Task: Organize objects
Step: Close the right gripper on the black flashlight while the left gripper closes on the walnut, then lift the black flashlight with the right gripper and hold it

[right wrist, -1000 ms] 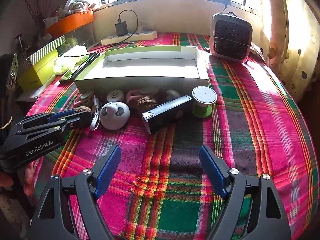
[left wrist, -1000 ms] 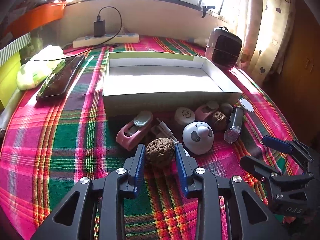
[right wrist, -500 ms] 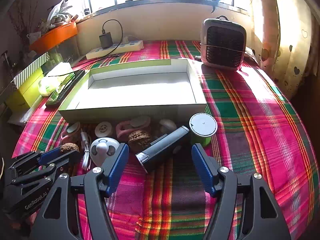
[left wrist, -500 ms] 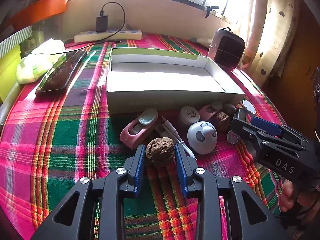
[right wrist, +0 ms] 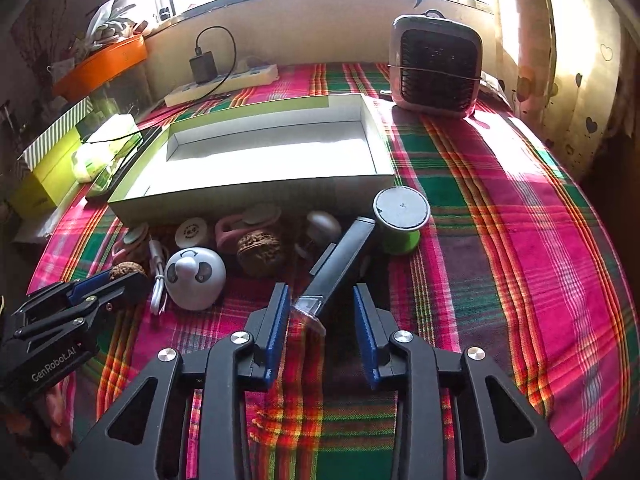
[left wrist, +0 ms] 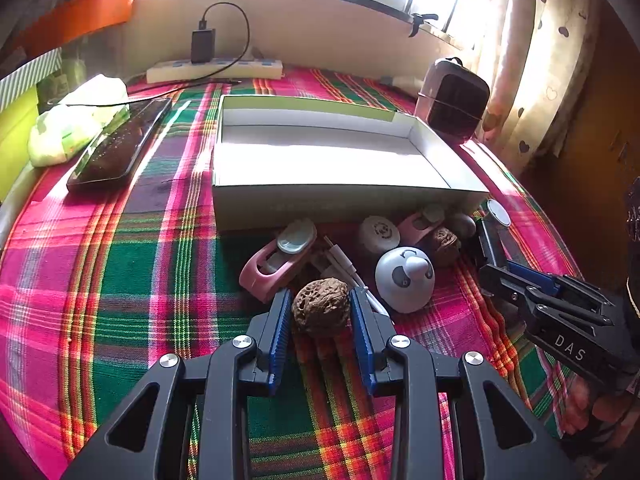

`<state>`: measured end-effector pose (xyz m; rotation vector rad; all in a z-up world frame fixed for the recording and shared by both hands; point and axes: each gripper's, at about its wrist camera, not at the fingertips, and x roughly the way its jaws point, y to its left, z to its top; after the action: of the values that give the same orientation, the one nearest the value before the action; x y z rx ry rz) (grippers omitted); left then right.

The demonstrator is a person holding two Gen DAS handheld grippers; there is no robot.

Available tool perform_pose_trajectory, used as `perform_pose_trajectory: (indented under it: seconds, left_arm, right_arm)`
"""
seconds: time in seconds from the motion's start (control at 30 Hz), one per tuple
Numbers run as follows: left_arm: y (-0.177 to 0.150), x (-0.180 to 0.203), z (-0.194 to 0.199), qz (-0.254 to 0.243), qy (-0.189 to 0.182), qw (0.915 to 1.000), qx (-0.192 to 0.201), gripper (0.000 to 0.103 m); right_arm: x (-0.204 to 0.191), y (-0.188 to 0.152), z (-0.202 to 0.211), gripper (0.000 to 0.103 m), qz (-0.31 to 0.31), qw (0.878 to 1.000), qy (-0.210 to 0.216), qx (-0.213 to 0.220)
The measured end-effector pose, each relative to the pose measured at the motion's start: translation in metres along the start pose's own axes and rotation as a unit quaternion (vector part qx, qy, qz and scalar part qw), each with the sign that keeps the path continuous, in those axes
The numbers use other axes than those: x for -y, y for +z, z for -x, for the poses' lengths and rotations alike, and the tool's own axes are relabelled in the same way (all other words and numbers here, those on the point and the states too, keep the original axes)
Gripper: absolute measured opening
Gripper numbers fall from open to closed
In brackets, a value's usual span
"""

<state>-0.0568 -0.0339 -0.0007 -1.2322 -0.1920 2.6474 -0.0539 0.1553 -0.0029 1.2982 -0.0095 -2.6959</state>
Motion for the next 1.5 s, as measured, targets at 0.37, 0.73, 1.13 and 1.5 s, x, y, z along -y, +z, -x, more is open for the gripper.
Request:
perform_pose_trajectory:
  seconds: [0.37,0.73,1.13,1.5]
  left_arm:
    - [0.001,0.0,-0.001,-0.001,0.001,1.0,0.0,0.028]
    - [0.002,0.003,-0.002,-0.007,0.007,1.0,0.0,0.028]
    - [0.002,0.003,-0.002,-0.012,0.016,0.9998,0.0,0.028]
    - [0.003,0.001,-0.003,-0.012,0.019,0.9997,0.0,0.028]
  right_arm:
    - [0.025,-0.014,0.015,0.024,-0.03,0.998,0.048,-0.005]
    - [0.057,-0.024,0.023,0.024,-0.093,0.99,0.104,-0.017]
    - [0.075,-0.022,0.023,0.024,-0.112,0.989,0.096,-0.006]
    - [0.042,-0.016,0.028,0.047,0.026,0.999,0.012,0.031]
